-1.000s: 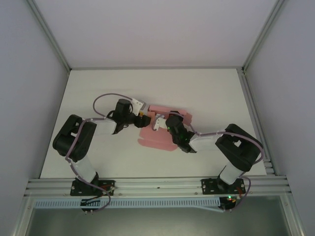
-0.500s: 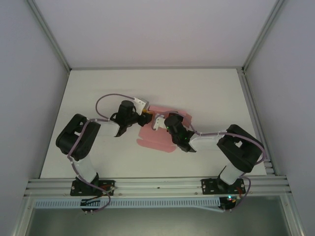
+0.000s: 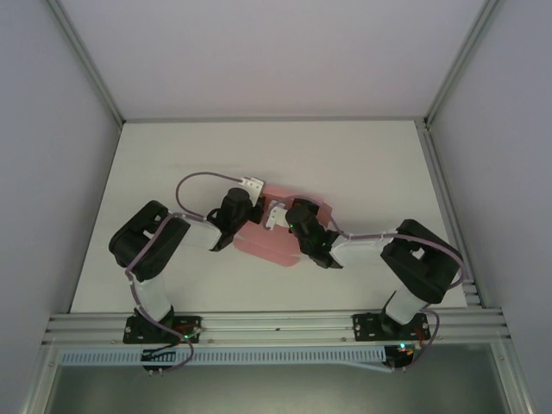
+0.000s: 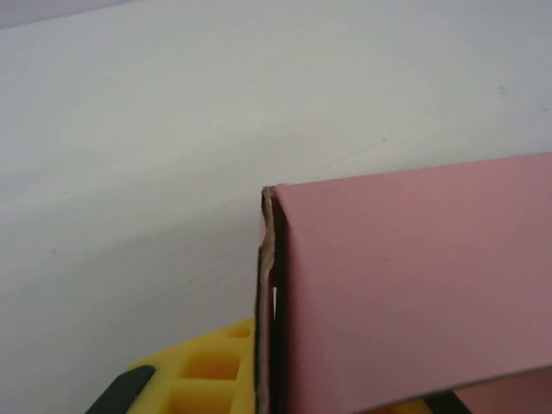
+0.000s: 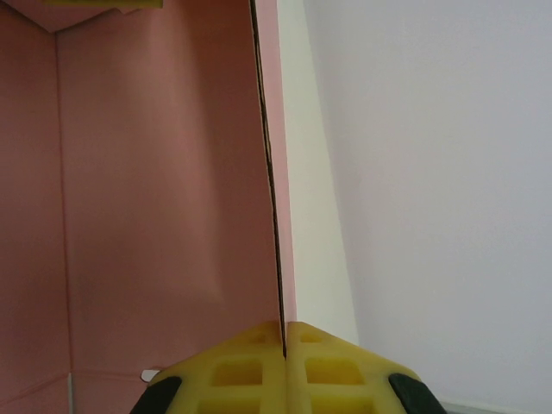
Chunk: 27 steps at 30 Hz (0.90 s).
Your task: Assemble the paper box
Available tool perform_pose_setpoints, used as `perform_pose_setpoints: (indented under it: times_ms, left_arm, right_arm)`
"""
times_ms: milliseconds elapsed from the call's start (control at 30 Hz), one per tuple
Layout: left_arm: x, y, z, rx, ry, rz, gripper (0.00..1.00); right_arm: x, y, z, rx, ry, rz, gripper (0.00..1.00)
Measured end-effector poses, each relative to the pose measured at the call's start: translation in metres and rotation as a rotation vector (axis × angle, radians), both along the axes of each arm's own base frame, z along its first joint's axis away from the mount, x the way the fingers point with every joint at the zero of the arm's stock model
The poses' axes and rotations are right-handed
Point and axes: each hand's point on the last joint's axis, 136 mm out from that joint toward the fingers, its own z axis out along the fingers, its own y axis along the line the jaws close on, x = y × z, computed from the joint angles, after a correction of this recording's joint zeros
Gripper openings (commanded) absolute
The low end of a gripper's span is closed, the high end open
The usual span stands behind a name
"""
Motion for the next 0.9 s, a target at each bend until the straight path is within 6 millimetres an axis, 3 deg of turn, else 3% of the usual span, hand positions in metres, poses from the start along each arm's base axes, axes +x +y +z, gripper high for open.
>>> perform_pose_setpoints:
  times_ms: [200,433,467,500,567,767,900]
  left_arm:
    - [0.001,0.002,0.001,0.02,-0.037,0.064,0.0]
    - [0.002,0.007,0.002,0.034,-0.053,0.12,0.0]
    - [0.002,0.007,0.002,0.035,-0.054,0.121,0.04]
    - [0.002,0.007,0.002,0.035,-0.053,0.12,0.25]
    - [0.003,0.01,0.0,0.042,-0.049,0.132,0.36]
    - [0.004,0.015,0.001,0.031,-0.027,0.124,0.48]
    - [0.001,0.017,0.001,0.02,0.002,0.108,0.44]
  right_arm:
    - [-0.002,0.002,0.0,0.021,0.011,0.001,0.0]
    - [-0.001,0.006,0.002,0.035,0.016,0.012,0.0]
    - [-0.001,0.006,0.002,0.035,0.016,0.012,0.0]
    - [-0.001,0.006,0.002,0.034,0.017,0.012,0.0]
    - [-0.001,0.005,0.001,0.029,0.019,0.009,0.0]
    - [0.0,0.002,0.001,0.014,0.029,-0.014,0.0]
    - [0.001,0.002,0.002,0.015,0.036,-0.026,0.0]
